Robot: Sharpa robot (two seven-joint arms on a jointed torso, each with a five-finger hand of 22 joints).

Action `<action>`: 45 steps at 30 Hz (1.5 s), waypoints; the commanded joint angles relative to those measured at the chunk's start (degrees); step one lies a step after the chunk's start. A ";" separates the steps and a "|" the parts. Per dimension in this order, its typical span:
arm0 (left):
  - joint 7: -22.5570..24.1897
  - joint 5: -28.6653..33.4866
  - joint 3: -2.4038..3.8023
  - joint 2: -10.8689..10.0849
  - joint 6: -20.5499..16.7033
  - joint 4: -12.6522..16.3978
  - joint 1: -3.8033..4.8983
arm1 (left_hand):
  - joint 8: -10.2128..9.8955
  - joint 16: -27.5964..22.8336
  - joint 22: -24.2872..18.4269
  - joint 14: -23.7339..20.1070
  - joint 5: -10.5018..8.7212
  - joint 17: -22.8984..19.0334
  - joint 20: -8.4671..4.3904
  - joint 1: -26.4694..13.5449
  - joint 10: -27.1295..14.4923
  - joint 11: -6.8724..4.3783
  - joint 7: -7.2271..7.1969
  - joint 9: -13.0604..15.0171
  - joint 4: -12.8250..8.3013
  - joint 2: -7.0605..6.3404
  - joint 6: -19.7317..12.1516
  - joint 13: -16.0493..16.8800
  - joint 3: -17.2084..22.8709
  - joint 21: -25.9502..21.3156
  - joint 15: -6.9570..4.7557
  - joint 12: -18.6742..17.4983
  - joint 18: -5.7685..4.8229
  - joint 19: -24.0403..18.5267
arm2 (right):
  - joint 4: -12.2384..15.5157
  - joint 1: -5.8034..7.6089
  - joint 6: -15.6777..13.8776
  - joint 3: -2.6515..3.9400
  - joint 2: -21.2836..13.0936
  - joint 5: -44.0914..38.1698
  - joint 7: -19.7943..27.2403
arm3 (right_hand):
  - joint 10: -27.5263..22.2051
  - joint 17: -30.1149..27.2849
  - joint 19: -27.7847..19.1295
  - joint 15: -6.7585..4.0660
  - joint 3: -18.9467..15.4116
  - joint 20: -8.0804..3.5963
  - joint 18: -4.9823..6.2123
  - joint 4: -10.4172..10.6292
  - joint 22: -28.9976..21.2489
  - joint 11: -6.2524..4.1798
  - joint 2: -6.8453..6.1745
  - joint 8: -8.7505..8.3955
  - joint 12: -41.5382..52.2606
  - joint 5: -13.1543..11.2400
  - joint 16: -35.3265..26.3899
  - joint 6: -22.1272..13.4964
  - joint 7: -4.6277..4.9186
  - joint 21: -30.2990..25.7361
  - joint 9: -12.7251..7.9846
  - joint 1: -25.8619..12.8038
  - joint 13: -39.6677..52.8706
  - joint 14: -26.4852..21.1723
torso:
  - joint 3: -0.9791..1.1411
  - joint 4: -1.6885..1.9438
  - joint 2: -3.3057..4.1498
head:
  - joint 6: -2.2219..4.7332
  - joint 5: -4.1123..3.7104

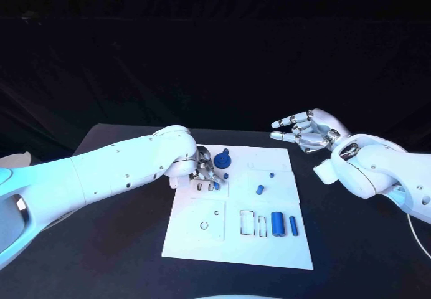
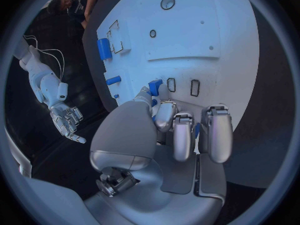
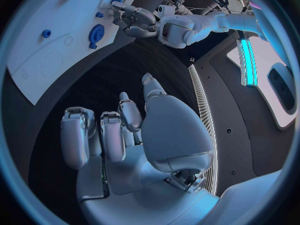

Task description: Assemble the parts on the task board

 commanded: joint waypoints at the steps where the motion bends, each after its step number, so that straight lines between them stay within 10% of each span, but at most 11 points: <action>1: -1.62 -0.22 -0.10 0.10 1.40 -0.01 -0.07 | -0.79 0.18 8.47 6.03 2.07 15.07 -0.65 3.13 0.10 -0.31 -0.52 -0.12 -1.05 0.30 -0.38 0.11 3.15 0.24 -0.46 -0.21 -0.32 3.63 | 0.11 -0.04 0.93 0.00 0.04 -0.30 0.19 | -0.03 9.99 -0.31 -0.28 -0.38 -0.09 1.16 0.11 -0.04 -0.16 0.32 0.31 -0.24 0.43 -0.27 0.46 0.10 -0.36 0.08 0.25 -0.08 4.69 | 0.01 0.00 0.02 | -0.10 -0.04; 6: -0.77 -0.18 -0.10 -0.10 0.40 0.18 -0.07 | -2.01 0.18 8.26 6.03 5.40 15.07 -0.69 5.53 -0.10 -0.06 0.08 -0.22 -2.28 -1.40 -1.08 -0.06 11.55 0.06 -0.31 -0.76 -0.26 3.52 | 0.08 -0.05 0.97 0.00 0.05 -0.30 0.19 | -0.03 9.99 -0.31 -0.28 -0.38 -0.09 1.16 0.11 -0.04 -0.16 0.32 0.31 -0.24 0.43 -0.27 0.46 0.10 -0.36 0.08 0.25 -0.08 4.69 | 0.01 -0.03 0.01 | -0.15 -0.09; 9: -0.10 -0.05 -0.10 -0.40 -0.73 0.54 -0.08 | -1.66 0.18 8.26 6.03 6.94 15.07 -0.36 2.72 0.28 0.25 0.87 0.90 -1.92 -5.76 -0.70 -0.19 22.19 -0.01 0.44 -1.06 -0.23 3.50 | 0.05 -0.05 1.00 -0.01 0.07 -0.30 0.19 | -0.03 9.99 -0.31 -0.28 -0.38 -0.09 1.16 0.11 -0.04 -0.16 0.32 0.31 -0.24 0.43 -0.27 0.46 0.10 -0.36 0.08 0.25 -0.08 4.69 | 0.00 -0.03 0.01 | -0.17 -0.14; 14: 0.83 0.63 -0.08 -1.26 -2.83 1.57 -0.08 | -0.97 0.18 8.28 6.03 6.56 15.07 -0.15 -0.70 0.71 0.27 0.49 2.53 -4.45 -8.68 -0.87 0.01 30.49 -0.10 0.17 -0.99 -0.23 3.49 | -0.02 -0.06 1.03 -0.03 0.12 -0.30 0.19 | -0.03 9.99 -0.31 -0.28 -0.38 -0.09 1.16 0.11 -0.04 -0.16 0.32 0.31 -0.24 0.43 -0.27 0.46 0.10 -0.36 0.08 0.25 -0.08 4.69 | 0.04 0.06 -0.03 | -0.21 -0.25; 29: 2.39 -0.89 -0.07 -6.02 -8.01 6.90 -0.10 | -0.65 0.18 8.56 6.03 6.33 15.07 -0.15 -2.82 1.05 0.30 0.37 3.45 -6.62 -9.83 -0.77 0.29 33.72 0.02 0.11 -0.80 -0.29 3.60 | -0.44 -0.13 1.01 -0.12 0.40 -0.15 0.27 | -0.06 9.89 -0.35 -0.29 -0.43 -0.10 1.18 0.10 -0.15 -0.17 0.36 0.31 -0.31 0.47 -0.34 0.49 0.09 -0.42 0.09 0.26 -0.15 4.67 | 0.32 0.52 -0.17 | -0.35 0.17; 45: 3.25 -10.33 -0.28 -5.64 -10.46 7.17 -1.29 | -0.69 0.18 9.05 6.03 6.20 15.07 -0.16 -3.00 1.32 0.28 0.36 3.55 -7.16 -10.35 -0.66 0.67 34.04 0.31 0.11 -0.46 -0.40 3.78 | -0.49 -0.21 1.18 -0.15 0.46 -0.07 0.39 | -0.08 9.89 -0.36 -0.30 -0.52 -0.10 1.19 0.12 -0.19 -0.17 0.37 0.31 -0.36 0.37 -0.35 0.50 0.09 -0.45 0.09 0.21 -0.19 4.67 | 0.25 0.30 -0.04 | -0.60 0.36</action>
